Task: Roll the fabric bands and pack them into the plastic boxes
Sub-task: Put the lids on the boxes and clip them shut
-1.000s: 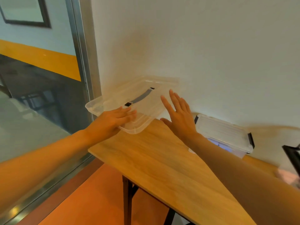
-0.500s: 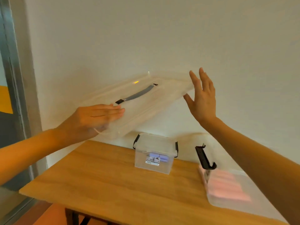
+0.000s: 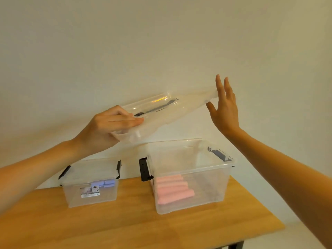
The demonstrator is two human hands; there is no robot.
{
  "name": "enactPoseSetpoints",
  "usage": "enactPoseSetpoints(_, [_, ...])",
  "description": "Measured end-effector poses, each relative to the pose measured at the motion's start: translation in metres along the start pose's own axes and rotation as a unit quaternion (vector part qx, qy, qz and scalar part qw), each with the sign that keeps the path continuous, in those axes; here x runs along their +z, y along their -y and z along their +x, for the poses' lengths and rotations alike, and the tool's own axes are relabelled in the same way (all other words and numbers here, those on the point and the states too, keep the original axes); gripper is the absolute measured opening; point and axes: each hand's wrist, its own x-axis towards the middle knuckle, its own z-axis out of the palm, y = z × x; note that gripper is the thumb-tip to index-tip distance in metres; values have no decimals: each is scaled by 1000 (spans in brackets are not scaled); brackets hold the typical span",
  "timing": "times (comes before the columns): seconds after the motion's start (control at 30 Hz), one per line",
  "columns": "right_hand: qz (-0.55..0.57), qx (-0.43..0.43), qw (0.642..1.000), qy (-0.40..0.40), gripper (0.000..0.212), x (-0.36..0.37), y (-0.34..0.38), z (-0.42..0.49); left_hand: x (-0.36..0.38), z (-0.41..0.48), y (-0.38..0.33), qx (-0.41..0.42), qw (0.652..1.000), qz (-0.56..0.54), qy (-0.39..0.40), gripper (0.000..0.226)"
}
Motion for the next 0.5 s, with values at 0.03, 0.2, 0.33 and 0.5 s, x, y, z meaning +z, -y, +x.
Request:
enactPoseSetpoints(0.03, [4,5,1000,-4,78,-10,-13,-1,12,10,0,0,1000,-5,-6,35])
enactPoseSetpoints(0.2, [91,57,994,-26,77,-52,-68,9,47,58,-2,-16,996,-62,-56,25])
enactPoseSetpoints(0.33, [133,96,986,7,75,-67,-94,24,65,97,-3,-184,950,-223,-116,36])
enactPoseSetpoints(0.5, [149,110,981,57,70,-56,-119,38,80,146,12,-259,862,-398,-179,28])
